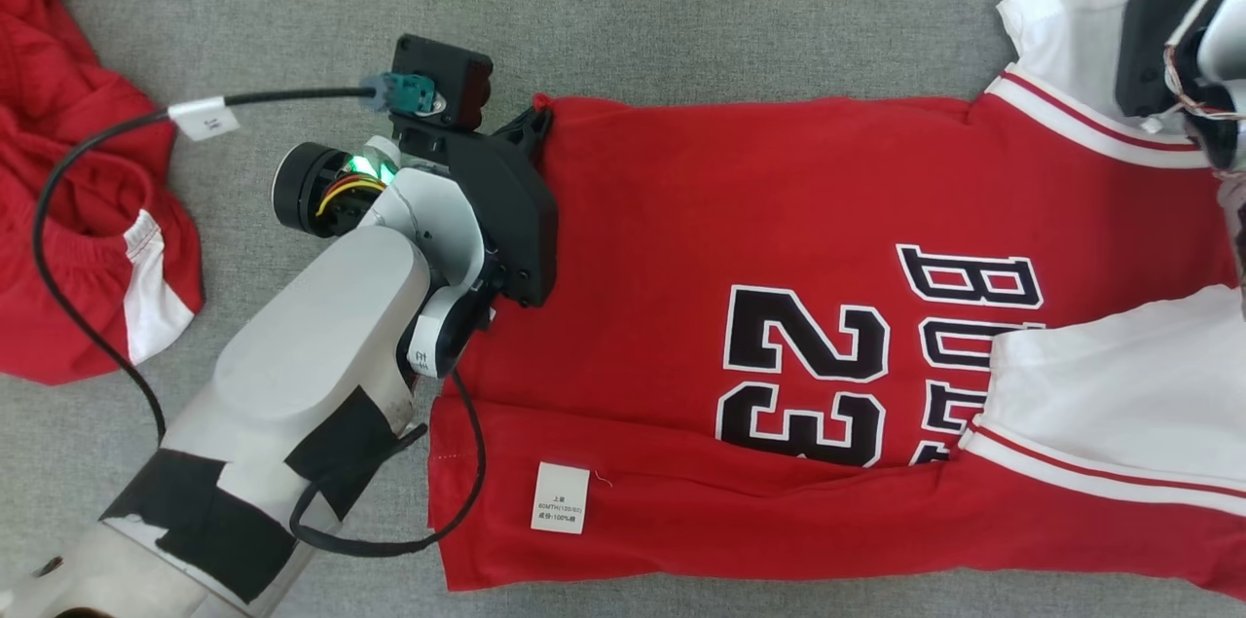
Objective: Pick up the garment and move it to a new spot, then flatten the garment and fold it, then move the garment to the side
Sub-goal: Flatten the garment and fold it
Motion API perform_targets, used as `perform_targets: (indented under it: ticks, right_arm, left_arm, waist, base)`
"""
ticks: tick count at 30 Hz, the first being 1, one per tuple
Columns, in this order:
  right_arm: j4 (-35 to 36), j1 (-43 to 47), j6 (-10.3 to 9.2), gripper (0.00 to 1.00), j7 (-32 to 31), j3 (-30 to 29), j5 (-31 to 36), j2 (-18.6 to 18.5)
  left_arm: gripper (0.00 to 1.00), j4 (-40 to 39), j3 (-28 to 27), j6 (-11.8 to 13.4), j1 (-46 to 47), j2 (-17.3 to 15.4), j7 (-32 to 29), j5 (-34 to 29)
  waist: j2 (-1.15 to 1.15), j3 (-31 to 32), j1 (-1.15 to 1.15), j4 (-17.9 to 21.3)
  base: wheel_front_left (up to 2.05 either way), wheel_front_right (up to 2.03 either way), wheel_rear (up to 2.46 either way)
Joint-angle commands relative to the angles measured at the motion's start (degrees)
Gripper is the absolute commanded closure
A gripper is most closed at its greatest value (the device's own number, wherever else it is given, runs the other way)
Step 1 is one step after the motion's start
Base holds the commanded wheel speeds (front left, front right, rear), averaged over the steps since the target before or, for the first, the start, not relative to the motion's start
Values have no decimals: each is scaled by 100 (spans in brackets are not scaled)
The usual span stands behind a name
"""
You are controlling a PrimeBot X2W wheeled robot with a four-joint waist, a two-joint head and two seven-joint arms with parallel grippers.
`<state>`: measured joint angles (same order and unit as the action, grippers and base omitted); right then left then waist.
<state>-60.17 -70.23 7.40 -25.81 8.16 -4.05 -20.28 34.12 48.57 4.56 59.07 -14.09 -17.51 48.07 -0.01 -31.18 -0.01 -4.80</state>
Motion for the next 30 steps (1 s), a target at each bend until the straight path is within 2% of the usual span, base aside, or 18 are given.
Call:
perform_targets:
  ticks: [1, 6, 10, 17, 22, 27, 30]
  right_arm:
    - [-56, 204, 13, 100, 59, -11, -13, -45]
    - [182, 195, 2, 100, 538, -70, 60, -21]
    - [463, 375, 2, 100, 1278, -202, 105, -21]
    - [825, 954, 2, 100, 2263, -474, 79, 100]
    - [1149, 1495, 2, 100, 2482, -330, -299, 83]
    - [1707, 2169, 2, 100, 2470, -32, -748, -109]
    - [2123, 2633, 2, 100, 2441, 90, -944, -257]
  left_arm:
    - [100, 280, 198, 31, -484, 108, -63, -42]
    - [100, 332, 75, 86, -386, 109, 412, -115]
    - [100, 360, -79, 164, -286, 113, 1014, -218]
    - [100, 493, -124, 91, -385, 121, 1622, -285]
    - [100, 396, -103, -30, -549, 45, 1880, -287]
    - [100, 71, 61, -137, -855, -144, 2085, -431]
    - [100, -171, 197, -112, -1117, -305, 2191, -541]
  waist:
    - [1, 20, 1, 30]
    - [1, 108, 1, 85]
    - [1, 258, 1, 138]
    - [1, 645, 1, 258]
    - [1, 974, 1, 343]
    - [1, 1288, 1, 421]
    - [1, 1445, 1, 451]
  base:
    - [0, 0, 0]
    - [0, 0, 0]
    - [0, 0, 0]
    - [0, 0, 0]
    - [0, 0, 0]
    - [0, 0, 0]
    - [0, 0, 0]
